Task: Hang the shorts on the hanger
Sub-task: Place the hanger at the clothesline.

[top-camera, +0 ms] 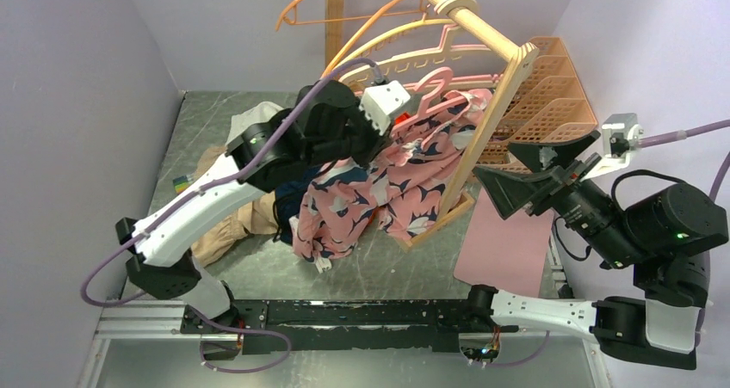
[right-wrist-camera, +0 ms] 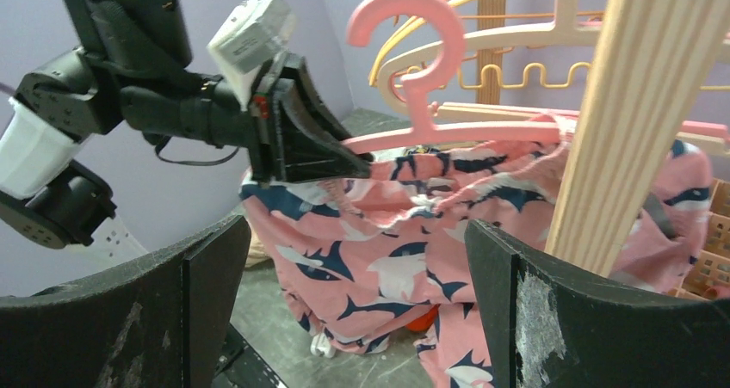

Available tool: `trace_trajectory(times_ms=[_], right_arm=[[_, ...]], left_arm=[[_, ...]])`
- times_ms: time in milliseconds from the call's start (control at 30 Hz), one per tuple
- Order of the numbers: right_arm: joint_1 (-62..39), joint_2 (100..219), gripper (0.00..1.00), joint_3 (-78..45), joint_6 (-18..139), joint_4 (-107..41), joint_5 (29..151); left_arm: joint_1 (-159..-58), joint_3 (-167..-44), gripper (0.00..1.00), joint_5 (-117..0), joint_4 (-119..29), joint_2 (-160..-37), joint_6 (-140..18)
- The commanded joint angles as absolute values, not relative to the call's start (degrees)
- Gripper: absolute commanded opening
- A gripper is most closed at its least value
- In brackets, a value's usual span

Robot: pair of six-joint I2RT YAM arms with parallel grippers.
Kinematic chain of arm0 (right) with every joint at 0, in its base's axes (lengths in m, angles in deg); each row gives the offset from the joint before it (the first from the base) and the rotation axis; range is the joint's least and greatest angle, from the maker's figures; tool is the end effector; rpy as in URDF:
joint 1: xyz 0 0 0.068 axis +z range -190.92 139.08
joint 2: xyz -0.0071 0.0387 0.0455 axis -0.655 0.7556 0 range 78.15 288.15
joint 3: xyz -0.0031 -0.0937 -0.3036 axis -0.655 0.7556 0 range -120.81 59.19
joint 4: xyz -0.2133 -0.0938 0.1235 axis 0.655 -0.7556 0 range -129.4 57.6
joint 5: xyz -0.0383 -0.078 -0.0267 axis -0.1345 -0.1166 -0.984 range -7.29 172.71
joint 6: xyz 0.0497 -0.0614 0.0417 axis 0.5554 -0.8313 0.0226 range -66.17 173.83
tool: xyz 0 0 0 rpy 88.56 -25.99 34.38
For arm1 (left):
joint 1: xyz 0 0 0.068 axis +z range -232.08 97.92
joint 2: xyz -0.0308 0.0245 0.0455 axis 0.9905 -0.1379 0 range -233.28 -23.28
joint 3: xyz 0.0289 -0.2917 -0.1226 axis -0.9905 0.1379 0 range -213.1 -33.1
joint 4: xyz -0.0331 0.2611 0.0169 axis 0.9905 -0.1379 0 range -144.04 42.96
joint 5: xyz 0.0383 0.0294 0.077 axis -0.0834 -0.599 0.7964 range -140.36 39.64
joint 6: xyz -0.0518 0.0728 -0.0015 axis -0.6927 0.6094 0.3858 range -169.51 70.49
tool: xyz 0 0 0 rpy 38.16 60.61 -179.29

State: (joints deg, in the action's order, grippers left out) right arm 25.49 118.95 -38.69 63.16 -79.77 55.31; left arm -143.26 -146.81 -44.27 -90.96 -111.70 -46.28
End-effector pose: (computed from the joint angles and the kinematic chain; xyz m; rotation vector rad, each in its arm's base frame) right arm 0.0382 -0.0038 0.5809 -0.3147 1.4295 0.7529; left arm 0.1783 -0.3068 0.5346 0.9692 1.6775 -0.5834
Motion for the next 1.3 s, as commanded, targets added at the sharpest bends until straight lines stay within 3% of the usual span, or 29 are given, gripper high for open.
trace_trajectory(times_ms=[0,667,1267], right_arm=[[25.1,118.6,1.00,-38.3,61.8,-77.9,57.1],[22.5,117.3,1.00,-40.3,62.9,-73.1,65.6],[21.4,114.7,1.00,-39.0,63.8,-69.6,66.0]], left_arm=[[-142.5,-153.0,0.07,-46.2,-86.3,-115.9,-46.9],[-137.9,-164.4,0.07,-56.1,-81.7,-129.1,-50.3],[-136.8,-169.7,0.07,-60.9,-72.3,-137.0,-51.5]])
